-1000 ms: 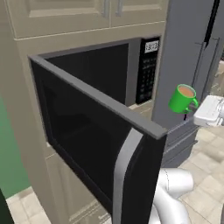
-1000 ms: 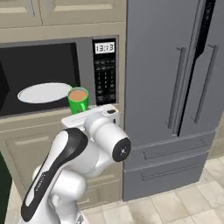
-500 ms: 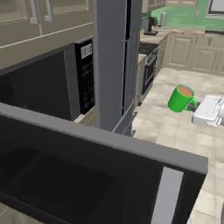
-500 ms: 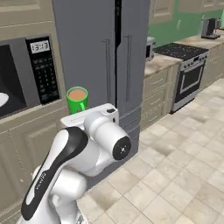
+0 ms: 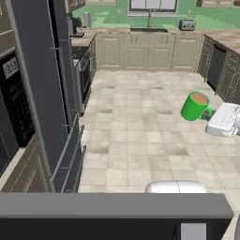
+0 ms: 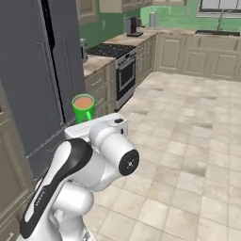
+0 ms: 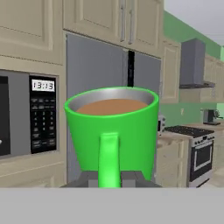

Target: Pick the cup of tea, navigate to the dining table, and place it on the saucer.

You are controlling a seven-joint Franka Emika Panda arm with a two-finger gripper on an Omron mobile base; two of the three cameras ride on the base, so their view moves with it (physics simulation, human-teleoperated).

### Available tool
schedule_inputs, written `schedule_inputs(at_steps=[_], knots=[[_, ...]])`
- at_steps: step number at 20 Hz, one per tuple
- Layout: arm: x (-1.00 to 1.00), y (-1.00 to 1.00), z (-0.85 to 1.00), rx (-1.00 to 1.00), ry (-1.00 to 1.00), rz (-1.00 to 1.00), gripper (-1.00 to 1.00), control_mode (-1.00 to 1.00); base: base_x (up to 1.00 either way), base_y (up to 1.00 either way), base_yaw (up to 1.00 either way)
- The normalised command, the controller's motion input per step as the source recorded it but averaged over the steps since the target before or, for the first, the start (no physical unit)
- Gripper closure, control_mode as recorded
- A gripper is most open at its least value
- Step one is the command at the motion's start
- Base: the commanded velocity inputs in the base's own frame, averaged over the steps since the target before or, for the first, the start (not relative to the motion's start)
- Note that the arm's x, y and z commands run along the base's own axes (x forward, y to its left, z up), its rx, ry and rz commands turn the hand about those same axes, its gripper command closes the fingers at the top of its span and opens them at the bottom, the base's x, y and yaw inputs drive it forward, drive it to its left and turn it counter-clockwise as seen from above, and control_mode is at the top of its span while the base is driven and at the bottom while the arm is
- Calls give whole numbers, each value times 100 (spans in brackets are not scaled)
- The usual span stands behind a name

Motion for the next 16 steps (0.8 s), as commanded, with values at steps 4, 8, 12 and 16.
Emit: schedule_inputs(at_steps=[4, 8, 12, 16], knots=[[0, 0, 0, 0, 0, 0, 100, 100, -1, -82, -39], [0, 0, 0, 0, 0, 0, 100, 100, -13, -92, -29], [0, 0, 0, 0, 0, 0, 100, 100, -4, -84, -25], [0, 0, 0, 0, 0, 0, 100, 100, 2, -74, -23]])
